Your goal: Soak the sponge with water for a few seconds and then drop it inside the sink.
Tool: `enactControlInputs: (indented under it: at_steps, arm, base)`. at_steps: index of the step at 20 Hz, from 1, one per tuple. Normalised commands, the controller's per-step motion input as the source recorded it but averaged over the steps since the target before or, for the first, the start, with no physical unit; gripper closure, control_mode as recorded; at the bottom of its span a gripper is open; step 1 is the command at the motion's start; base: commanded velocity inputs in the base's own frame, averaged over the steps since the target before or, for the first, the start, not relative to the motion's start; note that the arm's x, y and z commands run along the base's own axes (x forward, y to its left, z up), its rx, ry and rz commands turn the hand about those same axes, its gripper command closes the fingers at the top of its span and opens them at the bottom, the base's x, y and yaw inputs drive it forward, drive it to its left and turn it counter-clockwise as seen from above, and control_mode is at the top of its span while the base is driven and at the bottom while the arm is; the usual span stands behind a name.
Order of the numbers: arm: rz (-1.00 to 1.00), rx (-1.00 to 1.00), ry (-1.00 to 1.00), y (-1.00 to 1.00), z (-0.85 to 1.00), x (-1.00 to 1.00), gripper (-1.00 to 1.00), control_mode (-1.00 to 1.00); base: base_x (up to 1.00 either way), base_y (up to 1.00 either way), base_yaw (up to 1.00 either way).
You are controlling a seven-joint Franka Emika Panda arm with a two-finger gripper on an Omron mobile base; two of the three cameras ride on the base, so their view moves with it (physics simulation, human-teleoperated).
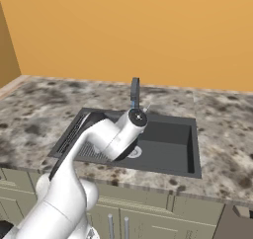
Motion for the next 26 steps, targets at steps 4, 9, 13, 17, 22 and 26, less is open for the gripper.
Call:
enactControlInputs:
  at_steps: [4,9,13,17,22,26]
  arm:
    - [0.01,0.13,-0.02,-0.08,0.00,0.20,1.00,-1.00]
    - [0.02,0.07,0.00,-0.06,0.00,0.34,1.00,-1.00]
    - [0.03,0.01,0.00,0.00,0.00,0.51,1.00,-1.00]
    - [0.02,0.00,0.00,0.00,0.00,0.42,1.00,-1.00]
    - [0.01,0.00,0.00,0.00,-0.09,0.24,1.00,-1.00]
    - [0.00,0.00,0.00,-0.04,-0.16,0.03,1.00,-1.00]
  base:
    - [0.00,0.00,0.00]
    - [0.00,0.00,0.00]
    - [0.00,0.00,0.00]
    - [0.00,0.00,0.00]
    - [0.00,0.00,0.00]
    - [0.00,0.00,0.00]
